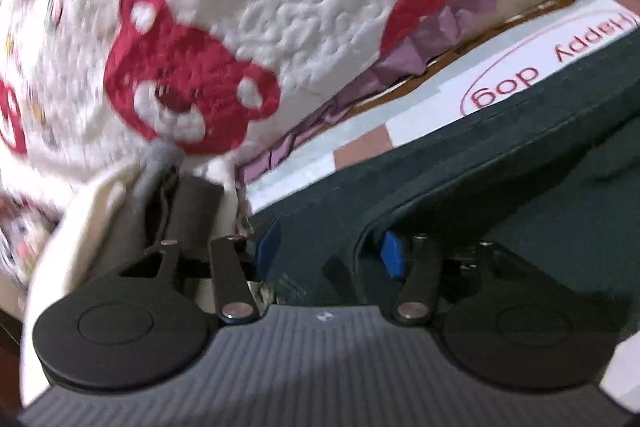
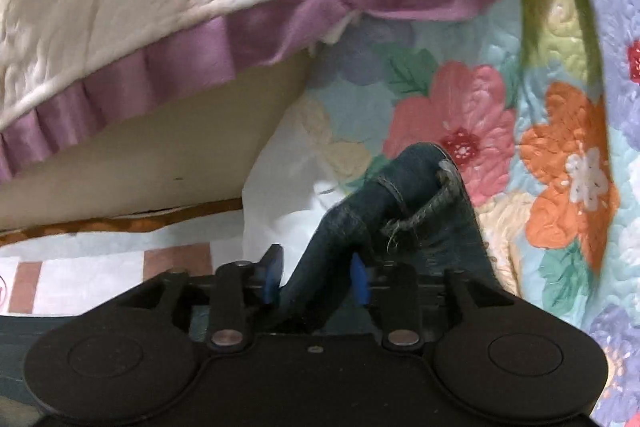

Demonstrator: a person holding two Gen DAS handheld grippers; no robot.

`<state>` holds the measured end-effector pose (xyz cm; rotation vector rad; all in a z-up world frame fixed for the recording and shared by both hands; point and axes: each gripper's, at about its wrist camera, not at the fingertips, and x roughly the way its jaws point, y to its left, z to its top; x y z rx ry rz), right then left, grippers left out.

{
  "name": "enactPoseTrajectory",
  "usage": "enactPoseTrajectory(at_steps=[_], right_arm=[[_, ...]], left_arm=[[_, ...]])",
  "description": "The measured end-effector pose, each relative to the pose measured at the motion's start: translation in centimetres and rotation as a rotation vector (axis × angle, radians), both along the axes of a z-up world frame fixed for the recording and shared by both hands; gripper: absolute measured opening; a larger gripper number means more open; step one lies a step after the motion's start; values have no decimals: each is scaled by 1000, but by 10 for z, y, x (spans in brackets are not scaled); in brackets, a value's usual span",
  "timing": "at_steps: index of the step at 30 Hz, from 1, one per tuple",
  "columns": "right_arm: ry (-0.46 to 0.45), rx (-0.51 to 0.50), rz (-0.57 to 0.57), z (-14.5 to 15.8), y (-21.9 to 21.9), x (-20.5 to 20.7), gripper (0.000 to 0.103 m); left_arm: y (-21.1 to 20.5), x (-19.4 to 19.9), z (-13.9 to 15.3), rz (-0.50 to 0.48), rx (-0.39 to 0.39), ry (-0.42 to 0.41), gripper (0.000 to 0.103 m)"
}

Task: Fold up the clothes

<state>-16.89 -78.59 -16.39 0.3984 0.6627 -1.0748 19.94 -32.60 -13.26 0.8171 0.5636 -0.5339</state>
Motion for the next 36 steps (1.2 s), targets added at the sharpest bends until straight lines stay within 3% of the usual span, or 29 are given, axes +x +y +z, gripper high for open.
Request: enactPoseTrajectory(at_steps=[2,5,7,10,15,19,22,25,28,33,36], right_arm=[[-70,27,23,0,19,3,44],[-142,117,167,-8,67,21,44],[-178,180,276,-14,101,36,45],[-232,275,439,-24,152,58,49],[-40,223,637,-45,208,130,49],[-9,232,652,-43,213,191,53],[20,215,680,-39,214,230,52],[60,208,723,-40,215,258,62],[90,185,751,-38,220,281,62],[91,181,772,-40,225,308,61],[64,216,758,-40,222,312,60]], left_arm=[[11,9,5,34,-60,36,64],[18,22,8,56,-109,57,72],[18,24,7,56,-96,33,82],[19,27,7,35,-79,45,82],[28,20,32,-16,-88,85,82],[38,20,58,-75,-197,164,82],[47,16,69,-136,-281,165,82],[60,24,69,-96,-311,196,82],[80,28,59,-30,-345,254,82],[125,9,28,112,-421,274,82],[132,-5,7,146,-437,279,82]])
